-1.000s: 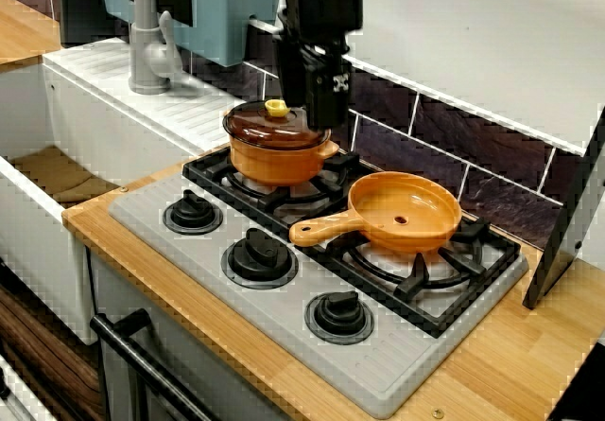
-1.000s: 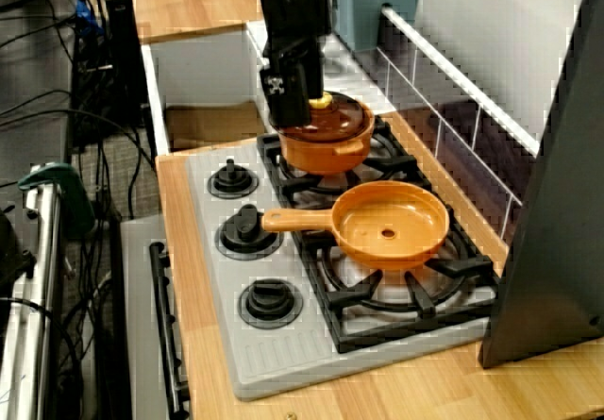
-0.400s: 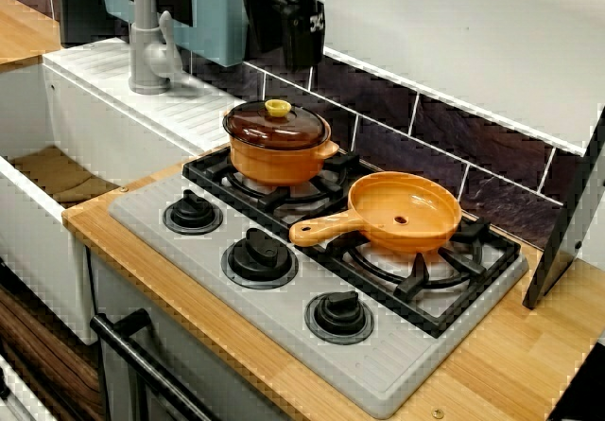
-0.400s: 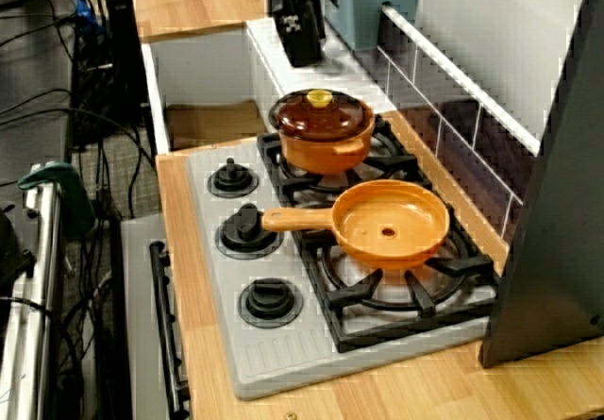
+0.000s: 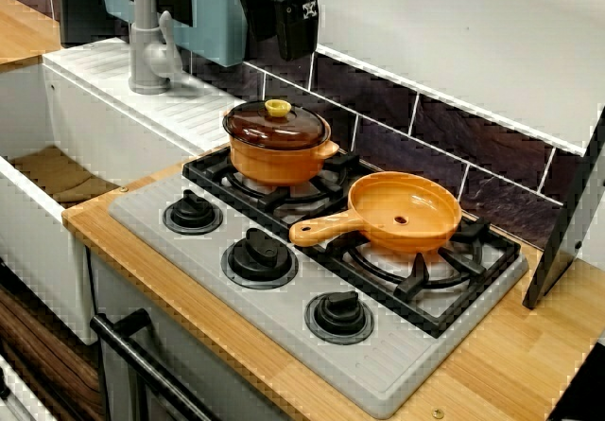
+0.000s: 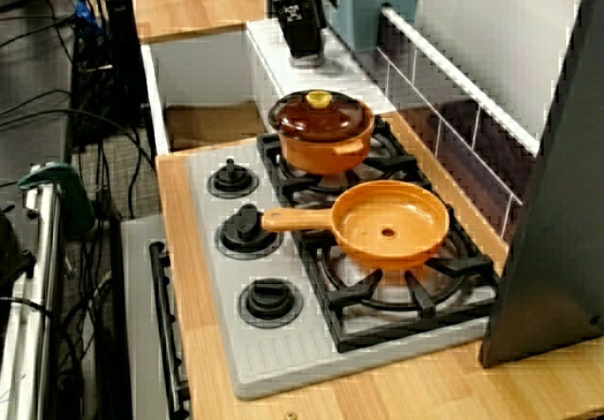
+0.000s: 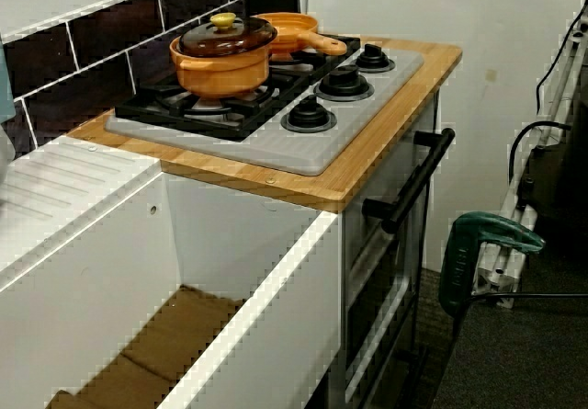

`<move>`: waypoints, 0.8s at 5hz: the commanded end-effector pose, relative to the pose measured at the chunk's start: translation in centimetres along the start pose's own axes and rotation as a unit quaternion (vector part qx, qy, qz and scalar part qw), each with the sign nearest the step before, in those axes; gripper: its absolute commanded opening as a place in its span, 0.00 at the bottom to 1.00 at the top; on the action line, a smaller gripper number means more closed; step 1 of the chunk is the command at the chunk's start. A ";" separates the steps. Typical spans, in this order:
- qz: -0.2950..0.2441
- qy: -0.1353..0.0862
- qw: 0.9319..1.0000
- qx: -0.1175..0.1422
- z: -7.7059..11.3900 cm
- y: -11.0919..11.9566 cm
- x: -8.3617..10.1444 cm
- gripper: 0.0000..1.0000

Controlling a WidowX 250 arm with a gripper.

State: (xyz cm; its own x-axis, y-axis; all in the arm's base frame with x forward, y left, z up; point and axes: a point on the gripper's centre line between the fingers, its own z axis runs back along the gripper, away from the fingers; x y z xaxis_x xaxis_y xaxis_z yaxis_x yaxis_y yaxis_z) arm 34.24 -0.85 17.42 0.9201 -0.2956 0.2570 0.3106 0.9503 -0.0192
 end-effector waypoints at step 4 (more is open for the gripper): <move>-0.018 0.031 0.999 0.016 -2.1 1.8 0.9 1.00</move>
State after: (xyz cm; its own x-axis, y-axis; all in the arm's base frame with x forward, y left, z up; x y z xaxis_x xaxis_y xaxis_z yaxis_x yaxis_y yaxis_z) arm 36.19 -0.04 14.16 0.9312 -0.3274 0.1601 0.3309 0.9436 0.0048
